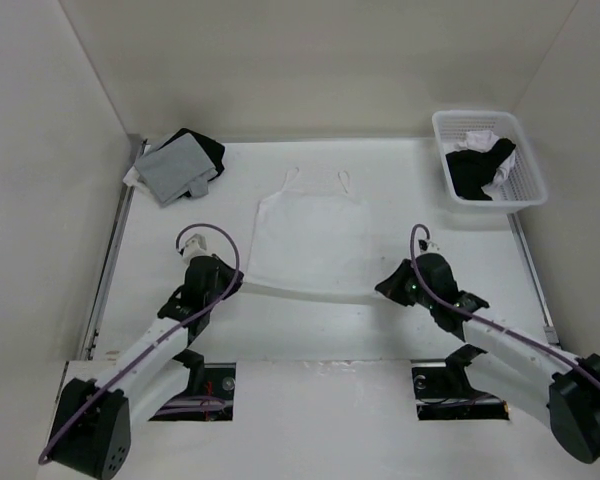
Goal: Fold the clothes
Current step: Flatten the tank top out, then fold the tank top
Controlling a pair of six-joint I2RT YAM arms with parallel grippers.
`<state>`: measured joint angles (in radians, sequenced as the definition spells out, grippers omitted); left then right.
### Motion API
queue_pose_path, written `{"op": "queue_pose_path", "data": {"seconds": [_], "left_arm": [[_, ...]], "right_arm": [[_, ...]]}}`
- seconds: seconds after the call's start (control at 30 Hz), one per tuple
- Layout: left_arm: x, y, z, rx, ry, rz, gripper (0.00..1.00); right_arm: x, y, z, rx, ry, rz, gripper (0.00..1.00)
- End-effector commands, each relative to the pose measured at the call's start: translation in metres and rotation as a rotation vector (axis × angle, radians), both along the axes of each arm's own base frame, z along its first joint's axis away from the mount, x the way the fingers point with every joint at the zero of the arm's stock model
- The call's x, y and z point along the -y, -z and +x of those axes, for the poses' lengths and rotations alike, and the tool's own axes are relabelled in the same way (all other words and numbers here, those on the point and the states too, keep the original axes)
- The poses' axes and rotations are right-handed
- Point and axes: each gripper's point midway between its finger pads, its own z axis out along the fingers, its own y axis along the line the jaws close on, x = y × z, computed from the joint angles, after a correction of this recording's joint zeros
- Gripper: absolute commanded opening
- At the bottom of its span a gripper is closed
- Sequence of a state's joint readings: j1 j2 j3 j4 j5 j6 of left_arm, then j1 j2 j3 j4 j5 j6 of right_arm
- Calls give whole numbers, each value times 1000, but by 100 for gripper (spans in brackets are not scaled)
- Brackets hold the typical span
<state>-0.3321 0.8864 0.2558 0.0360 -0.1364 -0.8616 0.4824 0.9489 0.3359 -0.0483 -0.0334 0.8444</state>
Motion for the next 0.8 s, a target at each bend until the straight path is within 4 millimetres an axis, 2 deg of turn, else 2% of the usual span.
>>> {"op": "queue_pose_path", "data": {"seconds": [0.0,0.07,0.2,0.27,0.33,0.47,0.63,0.77], "left_arm": [[20,-28,-13,79,68,-76,2],[28,-30,-32,66,106,-89,2],[21,-42,-52,78,70,-105,2],[11,-59,-51,123,25,-106,2],[4,-74,-42,162,-16,-98,2],[1,-111,-2,260,-74,-92,2],[6,-148,64,336,-119,-103,2],[11,-163,120,356,-152,-114,2]], "right_arm": [[-21,-29,-10,89,5,122,0],[-24,-21,-33,58,-8,128,0],[-28,-15,-71,9,-43,143,0],[-29,-25,-78,21,-51,150,0],[-30,-37,-74,51,-53,139,0],[-26,-74,-28,157,-32,56,0],[-20,-119,58,263,29,36,0],[-21,-141,122,293,54,54,0]]}}
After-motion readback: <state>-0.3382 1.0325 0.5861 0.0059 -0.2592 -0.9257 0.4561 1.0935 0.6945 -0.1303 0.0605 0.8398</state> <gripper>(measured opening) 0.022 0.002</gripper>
